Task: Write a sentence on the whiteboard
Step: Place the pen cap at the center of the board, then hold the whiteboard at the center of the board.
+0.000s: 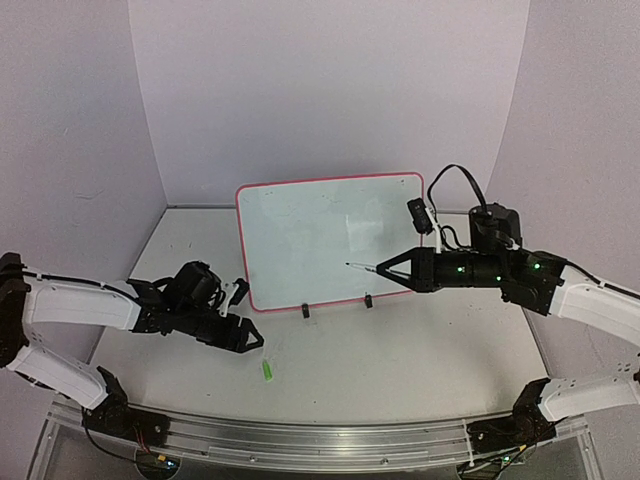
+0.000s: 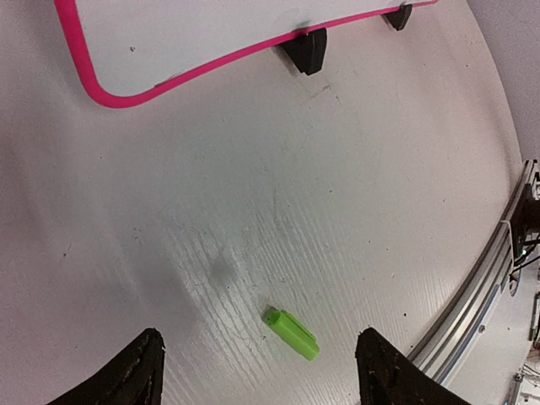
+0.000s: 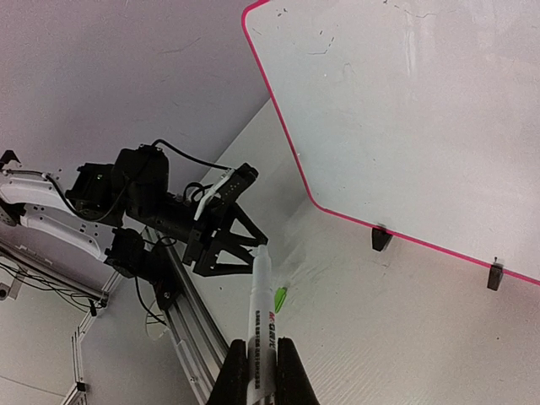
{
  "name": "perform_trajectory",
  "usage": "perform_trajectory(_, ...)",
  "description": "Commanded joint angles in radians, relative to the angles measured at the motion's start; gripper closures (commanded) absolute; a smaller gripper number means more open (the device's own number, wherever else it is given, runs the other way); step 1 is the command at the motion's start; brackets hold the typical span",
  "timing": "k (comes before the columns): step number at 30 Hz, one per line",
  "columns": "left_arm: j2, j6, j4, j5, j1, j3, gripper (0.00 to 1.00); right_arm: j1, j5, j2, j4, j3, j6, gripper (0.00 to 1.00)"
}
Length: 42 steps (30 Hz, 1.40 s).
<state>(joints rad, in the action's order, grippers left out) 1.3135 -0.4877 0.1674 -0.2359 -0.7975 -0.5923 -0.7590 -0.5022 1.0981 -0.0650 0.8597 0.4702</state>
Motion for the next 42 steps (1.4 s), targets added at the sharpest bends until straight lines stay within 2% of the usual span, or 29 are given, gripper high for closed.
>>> perform_trajectory(1, -0.077, 0.011, 0.097, 0.045, 0.015, -0.061, 0.16, -0.019, 0.048, 0.002, 0.023, 0.020, -0.018, 1.00)
perform_trajectory(7, -0.100, 0.121, 0.285, -0.048, 0.109, -0.257, 0.10, -0.036, 0.060, 0.029, 0.040, 0.035, -0.025, 1.00)
perform_trajectory(13, -0.014, 0.276, 0.416, -0.256, 0.323, -0.488, 0.09, -0.046, 0.012, 0.106, 0.117, 0.066, -0.025, 1.00)
perform_trajectory(15, 0.021, 0.307, 0.408, -0.358, 0.405, -0.543, 0.09, -0.046, -0.008, 0.139, 0.150, 0.083, -0.021, 1.00)
perform_trajectory(18, 0.066, 0.353, 0.359, -0.433, 0.479, -0.600, 0.10, -0.046, -0.035, 0.207, 0.175, 0.129, -0.034, 1.00)
perform_trajectory(24, 0.126, 0.411, 0.217, -0.534, 0.519, -0.647, 0.11, -0.044, -0.114, 0.342, 0.206, 0.240, -0.066, 1.00)
perform_trajectory(28, 0.178, 0.478, 0.217, -0.631, 0.525, -0.707, 0.13, -0.040, -0.157, 0.423, 0.208, 0.332, -0.088, 1.00)
perform_trajectory(31, 0.222, 0.563, 0.277, -0.612, 0.526, -0.761, 0.18, -0.038, -0.166, 0.481, 0.212, 0.385, -0.101, 1.00)
perform_trajectory(34, 0.263, 0.607, 0.307, -0.569, 0.526, -0.787, 0.25, -0.039, -0.189, 0.526, 0.234, 0.421, -0.105, 1.00)
perform_trajectory(37, 0.284, 0.619, 0.307, -0.590, 0.526, -0.801, 0.33, -0.037, -0.204, 0.560, 0.247, 0.451, -0.106, 1.00)
perform_trajectory(42, 0.299, 0.647, 0.308, -0.637, 0.526, -0.812, 0.53, -0.019, -0.216, 0.594, 0.256, 0.476, -0.105, 1.00)
